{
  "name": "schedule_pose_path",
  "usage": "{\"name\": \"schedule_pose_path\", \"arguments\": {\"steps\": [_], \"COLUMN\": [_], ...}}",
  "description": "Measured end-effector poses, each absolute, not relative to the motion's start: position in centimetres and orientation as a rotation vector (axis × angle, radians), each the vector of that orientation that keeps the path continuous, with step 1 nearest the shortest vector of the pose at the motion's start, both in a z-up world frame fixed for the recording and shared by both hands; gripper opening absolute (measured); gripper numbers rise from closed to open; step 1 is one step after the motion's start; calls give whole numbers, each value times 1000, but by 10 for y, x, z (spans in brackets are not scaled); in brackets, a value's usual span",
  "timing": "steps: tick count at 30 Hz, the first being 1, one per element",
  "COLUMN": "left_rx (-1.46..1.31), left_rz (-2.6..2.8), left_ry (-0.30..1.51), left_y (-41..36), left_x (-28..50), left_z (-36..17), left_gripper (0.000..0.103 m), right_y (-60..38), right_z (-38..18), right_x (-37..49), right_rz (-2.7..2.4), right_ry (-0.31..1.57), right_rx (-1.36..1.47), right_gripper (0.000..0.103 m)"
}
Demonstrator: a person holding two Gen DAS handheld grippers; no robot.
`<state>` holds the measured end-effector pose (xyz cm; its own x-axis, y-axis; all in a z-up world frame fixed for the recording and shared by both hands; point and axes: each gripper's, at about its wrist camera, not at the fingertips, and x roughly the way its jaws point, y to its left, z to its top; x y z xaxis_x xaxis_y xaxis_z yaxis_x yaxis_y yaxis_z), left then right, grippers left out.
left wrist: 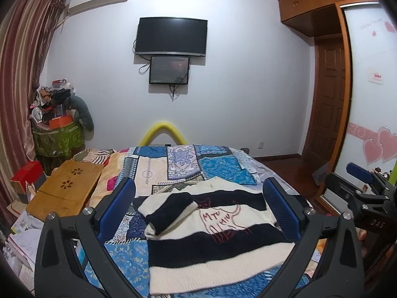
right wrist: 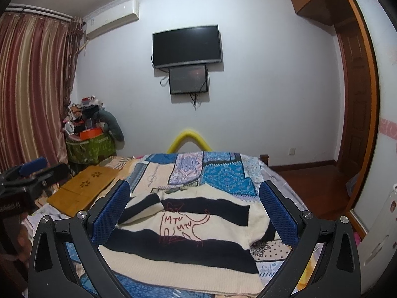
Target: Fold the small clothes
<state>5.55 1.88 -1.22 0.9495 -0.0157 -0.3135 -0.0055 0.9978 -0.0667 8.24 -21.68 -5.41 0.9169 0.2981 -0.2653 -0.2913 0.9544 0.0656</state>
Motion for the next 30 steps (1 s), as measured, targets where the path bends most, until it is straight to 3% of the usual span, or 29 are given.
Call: {"name": "schedule_pose_path", "arguments": {"steps": [14,24,30], "left_rx": [-69,-249,-246], "left_rz": [73,127,184], "left_ry": [600,874,981], "left_y": [93,154,171], "left_x": [183,281,322], "left_z": [-68,-147,-189], "left_gripper": [103,78,75], "right_y": [-240,-240,-228], "right_z": [-93,-116,-135], "right_x": [168,215,240], "right_rz": [254,234,264], "right_ry": [461,544,577], "right_rx": [-12,-66,-115], "right_gripper": [103,99,93]}}
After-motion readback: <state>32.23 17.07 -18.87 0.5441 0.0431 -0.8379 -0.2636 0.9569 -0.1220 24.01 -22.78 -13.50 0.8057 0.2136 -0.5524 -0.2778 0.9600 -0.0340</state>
